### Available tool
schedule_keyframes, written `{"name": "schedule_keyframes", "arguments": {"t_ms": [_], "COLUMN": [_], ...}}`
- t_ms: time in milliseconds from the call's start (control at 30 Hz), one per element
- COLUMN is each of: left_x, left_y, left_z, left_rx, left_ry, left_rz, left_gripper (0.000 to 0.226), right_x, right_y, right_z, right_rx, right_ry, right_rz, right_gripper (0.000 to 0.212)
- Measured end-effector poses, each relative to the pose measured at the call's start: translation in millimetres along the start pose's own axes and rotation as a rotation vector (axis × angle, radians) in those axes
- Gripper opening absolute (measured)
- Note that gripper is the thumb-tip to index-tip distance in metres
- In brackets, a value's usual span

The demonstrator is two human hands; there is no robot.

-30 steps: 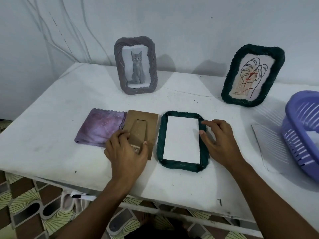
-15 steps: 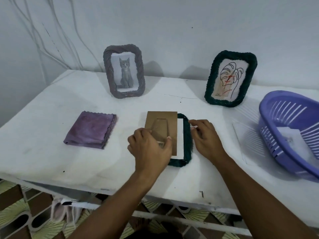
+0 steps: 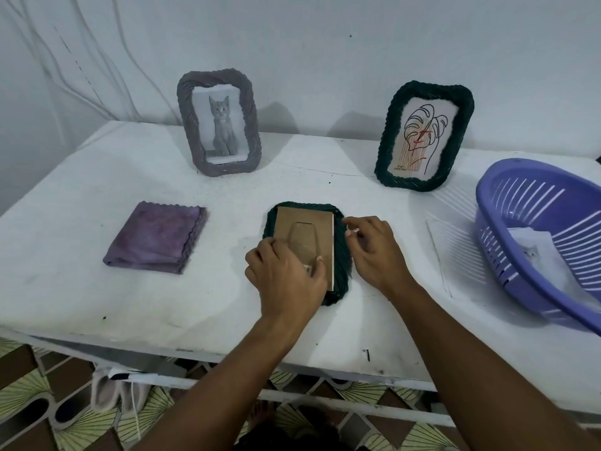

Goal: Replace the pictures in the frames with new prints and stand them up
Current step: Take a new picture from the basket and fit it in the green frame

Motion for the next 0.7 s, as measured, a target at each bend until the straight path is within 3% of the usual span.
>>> {"name": "schedule_keyframes", "arguments": {"t_ms": [700], "left_x": [8.7], "left_y": [-0.3], "left_z": [1.2], "left_rx": [-0.028], "left_ry": [0.048], "left_rz": [0.012], "left_gripper": [0.060], "right_x": [-0.5], "right_y": [4.1], "right_z": [-1.5], "right_rx": [-0.004], "right_ry": [0.007], "right_rz": [-0.016], "right_gripper": [0.029]}}
Point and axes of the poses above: each hand's wrist, its own z-axis towards the middle knuckle, its own x-axis out of the palm, y = z × x, the point moved 6 cm from there along z, towards the middle knuckle, and after that the axes turned 14 degrees about y, right-handed, at the moved point
